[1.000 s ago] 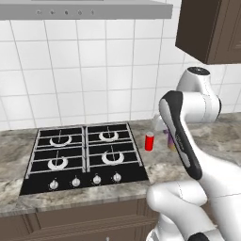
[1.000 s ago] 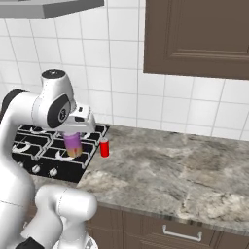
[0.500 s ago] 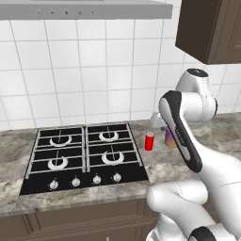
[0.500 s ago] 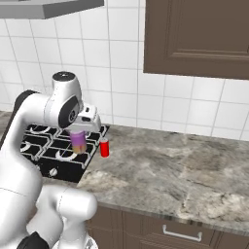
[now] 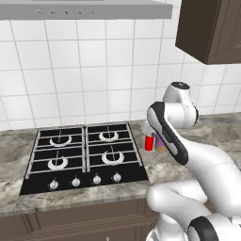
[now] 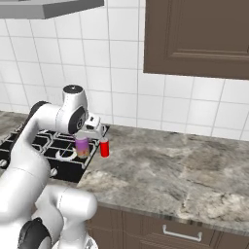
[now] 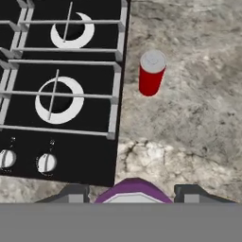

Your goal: Four empty soda cans are scattered around the kitchen. Gather all the cans and cluster them next to the stove for recycling.

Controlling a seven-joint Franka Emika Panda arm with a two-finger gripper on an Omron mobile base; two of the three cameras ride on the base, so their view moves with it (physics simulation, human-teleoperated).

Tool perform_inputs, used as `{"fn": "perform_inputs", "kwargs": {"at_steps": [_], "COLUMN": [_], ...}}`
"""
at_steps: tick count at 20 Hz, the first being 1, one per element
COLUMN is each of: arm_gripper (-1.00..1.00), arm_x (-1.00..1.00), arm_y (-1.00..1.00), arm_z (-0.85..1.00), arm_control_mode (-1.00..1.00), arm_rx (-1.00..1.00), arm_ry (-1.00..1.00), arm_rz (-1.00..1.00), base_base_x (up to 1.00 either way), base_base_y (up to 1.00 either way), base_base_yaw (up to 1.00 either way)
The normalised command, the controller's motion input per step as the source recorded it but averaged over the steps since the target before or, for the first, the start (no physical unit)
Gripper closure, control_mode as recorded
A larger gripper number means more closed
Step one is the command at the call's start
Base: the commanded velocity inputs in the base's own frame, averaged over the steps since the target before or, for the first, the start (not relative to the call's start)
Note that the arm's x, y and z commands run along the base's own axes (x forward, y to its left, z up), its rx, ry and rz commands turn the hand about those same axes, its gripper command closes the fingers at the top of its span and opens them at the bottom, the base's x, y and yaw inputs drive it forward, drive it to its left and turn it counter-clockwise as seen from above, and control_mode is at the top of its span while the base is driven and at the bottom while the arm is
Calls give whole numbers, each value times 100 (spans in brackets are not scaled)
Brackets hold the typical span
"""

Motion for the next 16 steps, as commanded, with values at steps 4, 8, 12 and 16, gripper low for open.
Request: {"fn": "perform_inputs", "kwargs": {"at_steps": [4,8,12,16], "arm_gripper": [100,100,100,100], "arm_x": [18,15,10,38], "arm_y": [0,-4,-18,-13], "arm_z": [-99,-77,-20,0], "arm_control_mode": [-100,-100,-100,-100], "arm_rx": [9,7,0,-2], "arm_ry": [0,0,0,1], "arm_rz": [-11,-8,-2,0], "base_base_x": [0,0,0,0], "base_base_y": [0,0,0,0], "base_base_yaw": [0,0,0,0]}}
